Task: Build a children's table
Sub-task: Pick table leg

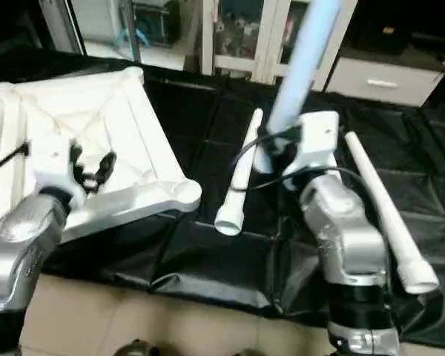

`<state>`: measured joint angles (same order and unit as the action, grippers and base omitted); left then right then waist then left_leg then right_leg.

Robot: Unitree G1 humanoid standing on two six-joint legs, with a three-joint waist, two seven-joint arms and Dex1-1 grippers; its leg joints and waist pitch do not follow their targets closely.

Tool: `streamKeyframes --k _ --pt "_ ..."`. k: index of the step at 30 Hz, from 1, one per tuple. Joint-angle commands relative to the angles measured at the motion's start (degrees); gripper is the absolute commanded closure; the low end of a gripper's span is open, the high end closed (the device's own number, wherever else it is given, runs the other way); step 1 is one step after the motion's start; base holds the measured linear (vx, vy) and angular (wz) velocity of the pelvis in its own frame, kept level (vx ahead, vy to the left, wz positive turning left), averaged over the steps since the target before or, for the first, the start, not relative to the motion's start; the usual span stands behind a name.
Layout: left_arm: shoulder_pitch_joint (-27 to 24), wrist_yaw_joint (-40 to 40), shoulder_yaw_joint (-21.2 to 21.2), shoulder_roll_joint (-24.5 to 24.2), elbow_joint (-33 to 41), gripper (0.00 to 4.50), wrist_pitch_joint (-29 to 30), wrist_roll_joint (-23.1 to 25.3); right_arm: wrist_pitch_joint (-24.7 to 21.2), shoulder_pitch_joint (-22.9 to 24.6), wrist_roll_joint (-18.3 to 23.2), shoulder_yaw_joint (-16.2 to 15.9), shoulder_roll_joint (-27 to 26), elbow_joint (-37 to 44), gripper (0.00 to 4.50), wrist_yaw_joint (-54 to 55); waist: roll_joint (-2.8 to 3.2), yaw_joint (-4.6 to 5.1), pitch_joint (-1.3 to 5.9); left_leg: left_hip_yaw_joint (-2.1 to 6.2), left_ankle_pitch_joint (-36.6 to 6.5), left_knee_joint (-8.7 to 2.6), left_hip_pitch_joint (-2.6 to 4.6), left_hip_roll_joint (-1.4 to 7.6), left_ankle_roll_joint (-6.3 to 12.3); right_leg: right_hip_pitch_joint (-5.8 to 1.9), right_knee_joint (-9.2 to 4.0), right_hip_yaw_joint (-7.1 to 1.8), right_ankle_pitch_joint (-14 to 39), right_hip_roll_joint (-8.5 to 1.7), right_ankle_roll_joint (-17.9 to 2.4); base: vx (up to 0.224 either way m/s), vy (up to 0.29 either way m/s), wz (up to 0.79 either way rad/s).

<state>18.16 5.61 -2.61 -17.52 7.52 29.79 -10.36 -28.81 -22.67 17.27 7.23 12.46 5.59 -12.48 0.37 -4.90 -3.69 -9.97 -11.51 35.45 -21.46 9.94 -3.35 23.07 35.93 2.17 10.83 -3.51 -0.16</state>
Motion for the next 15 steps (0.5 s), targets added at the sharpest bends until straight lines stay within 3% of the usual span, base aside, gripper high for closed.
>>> streamKeyframes --k 1,2,4,8,11,13,14,15 --pt "1.7 3.0 2.0 -0.3 -4.4 1.03 -2.9 0.6 -1.3 -1.3 -0.8 0.2 0.4 1.3 2.62 1.5 0.19 0.34 4.24 1.10 -7.9 -4.55 0.66 2.08 -2.69 -2.68 -3.90 -2.55 5.4 -3.59 -7.9 0.000 0.000 0.00" --pt "2.0 3.8 2.5 -0.5 -5.5 1.03 -4.1 1.0 -1.2 -1.2 -1.0 0.0 0.3 1.4 2.62 1.7 0.11 0.43 4.18 0.96 -7.4 -4.48 0.65 2.02 -2.32 -2.53 -4.11 -2.57 5.7 -3.50 -7.9 0.000 0.000 0.00" --pt "3.9 4.6 4.9 0.0 -8.4 1.03 -5.3 2.5 -1.4 1.3 -0.3 0.4 0.1 3.4 2.62 1.9 0.73 0.48 4.26 1.03 -7.2 -4.48 0.68 2.17 -2.41 -2.52 -4.05 -2.56 6.2 -3.55 -7.8 0.000 0.000 0.00" --pt "10.0 6.1 8.6 4.0 -14.2 1.03 -5.5 3.4 -2.4 3.9 0.4 1.9 1.0 6.5 2.62 1.9 0.90 0.59 4.39 1.00 -7.8 -4.45 1.03 2.34 -2.58 -2.43 -4.08 -2.53 4.9 -3.48 -8.6 0.000 0.000 0.00" --pt "15.0 6.7 11.6 6.4 -22.5 1.03 -6.8 6.0 -3.3 4.2 0.9 3.0 1.8 7.5 2.62 1.6 0.82 0.44 4.34 1.00 -8.8 -4.44 1.08 2.14 -2.22 -2.65 -4.49 -2.59 6.6 -3.53 -8.4 0.000 0.000 0.00" --pt "20.6 8.8 14.9 8.6 -32.1 1.03 -10.3 8.9 -4.3 4.4 1.0 3.5 3.0 8.9 2.62 1.4 0.31 0.60 4.29 0.96 -7.5 -4.40 0.66 1.87 -1.34 -3.02 -4.77 -2.69 7.2 -3.56 -7.4 0.000 0.000 0.00" --pt "21.1 9.0 15.1 8.7 -32.9 1.03 -10.7 9.0 -4.4 4.4 1.1 3.5 3.1 9.1 2.62 1.4 0.44 0.45 4.54 1.06 -6.6 -4.29 0.73 2.03 -1.16 -3.14 -4.50 -2.71 6.5 -3.83 -7.6 0.000 0.000 0.00" --pt "22.8 9.2 15.5 9.7 -36.3 1.03 -11.9 9.6 -4.7 4.6 1.2 3.7 3.6 9.6 2.62 1.3 0.18 0.56 4.51 1.03 -6.0 -4.24 0.53 1.99 -0.75 -3.23 -4.59 -2.71 5.9 -3.80 -7.8 0.000 0.000 0.00"
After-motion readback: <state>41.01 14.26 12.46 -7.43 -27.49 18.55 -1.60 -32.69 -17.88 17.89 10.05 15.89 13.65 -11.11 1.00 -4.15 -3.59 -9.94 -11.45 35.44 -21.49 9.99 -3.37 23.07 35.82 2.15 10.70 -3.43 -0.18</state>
